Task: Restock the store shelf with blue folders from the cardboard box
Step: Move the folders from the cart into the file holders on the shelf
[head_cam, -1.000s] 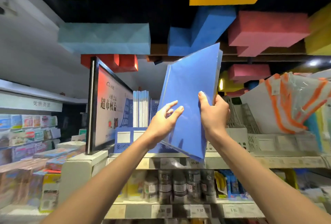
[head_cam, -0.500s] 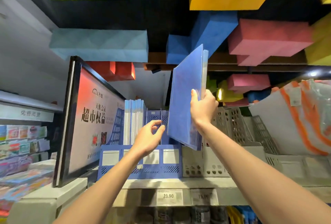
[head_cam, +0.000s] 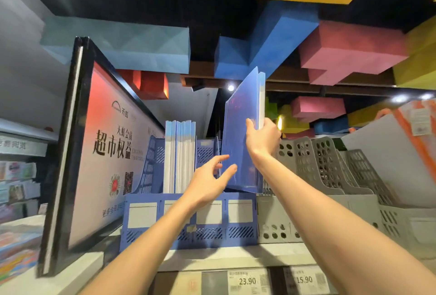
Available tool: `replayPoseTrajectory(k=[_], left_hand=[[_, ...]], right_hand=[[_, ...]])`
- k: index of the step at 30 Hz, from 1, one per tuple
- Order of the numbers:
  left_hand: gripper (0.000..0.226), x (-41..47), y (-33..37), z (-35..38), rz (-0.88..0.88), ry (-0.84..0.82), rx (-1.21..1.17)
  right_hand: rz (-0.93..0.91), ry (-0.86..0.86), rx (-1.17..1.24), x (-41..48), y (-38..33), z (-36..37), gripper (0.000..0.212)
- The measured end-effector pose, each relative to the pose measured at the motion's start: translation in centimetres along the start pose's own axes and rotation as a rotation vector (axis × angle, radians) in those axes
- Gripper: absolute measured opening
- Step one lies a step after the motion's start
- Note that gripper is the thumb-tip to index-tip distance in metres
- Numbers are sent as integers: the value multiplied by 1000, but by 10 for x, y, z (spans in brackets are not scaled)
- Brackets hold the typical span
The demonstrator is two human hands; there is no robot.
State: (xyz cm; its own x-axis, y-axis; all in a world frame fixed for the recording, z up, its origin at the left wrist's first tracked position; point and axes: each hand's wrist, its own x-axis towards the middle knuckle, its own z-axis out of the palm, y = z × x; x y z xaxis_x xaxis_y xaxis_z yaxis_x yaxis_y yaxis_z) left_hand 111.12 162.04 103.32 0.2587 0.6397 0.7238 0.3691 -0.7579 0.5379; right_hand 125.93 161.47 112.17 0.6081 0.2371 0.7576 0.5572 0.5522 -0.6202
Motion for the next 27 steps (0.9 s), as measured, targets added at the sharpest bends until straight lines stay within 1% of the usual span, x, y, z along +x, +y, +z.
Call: replayPoseTrajectory(k=[3, 6, 8, 11, 12, 14, 17, 18, 21, 24, 27], left_hand=[[65, 6, 0, 15, 9, -94, -17], [72, 7, 1, 30, 9, -160, -80], [75, 8, 1, 38, 3, -135, -129], [78, 10, 2, 43, -17, -107, -173], [78, 10, 3, 44, -22, -109, -184], [77, 12, 3, 43, -35, -131, -205], [80, 15, 3, 35, -61, -223, -238], [80, 15, 3, 32, -64, -254, -239], [76, 14, 4, 22, -76, -305, -210], [62, 15, -2, 19, -76, -320, -196], [65, 19, -9, 20, -75, -331, -167]], right_hand=[[20, -11, -24, 1, 8, 8, 30], [84, -67, 6, 11, 13, 8, 37], [115, -119, 22, 18, 16, 9, 42], [123, -168, 46, 22, 17, 9, 40], [129, -189, 48, 22, 19, 8, 44], [137, -287, 70, 22, 24, 4, 55], [115, -468, 105, 21, 35, 0, 67], [110, -509, 134, 19, 38, -2, 67], [122, -627, 208, 15, 47, -10, 53], [167, -694, 270, 12, 59, -14, 58], [158, -717, 225, 10, 62, -16, 60]])
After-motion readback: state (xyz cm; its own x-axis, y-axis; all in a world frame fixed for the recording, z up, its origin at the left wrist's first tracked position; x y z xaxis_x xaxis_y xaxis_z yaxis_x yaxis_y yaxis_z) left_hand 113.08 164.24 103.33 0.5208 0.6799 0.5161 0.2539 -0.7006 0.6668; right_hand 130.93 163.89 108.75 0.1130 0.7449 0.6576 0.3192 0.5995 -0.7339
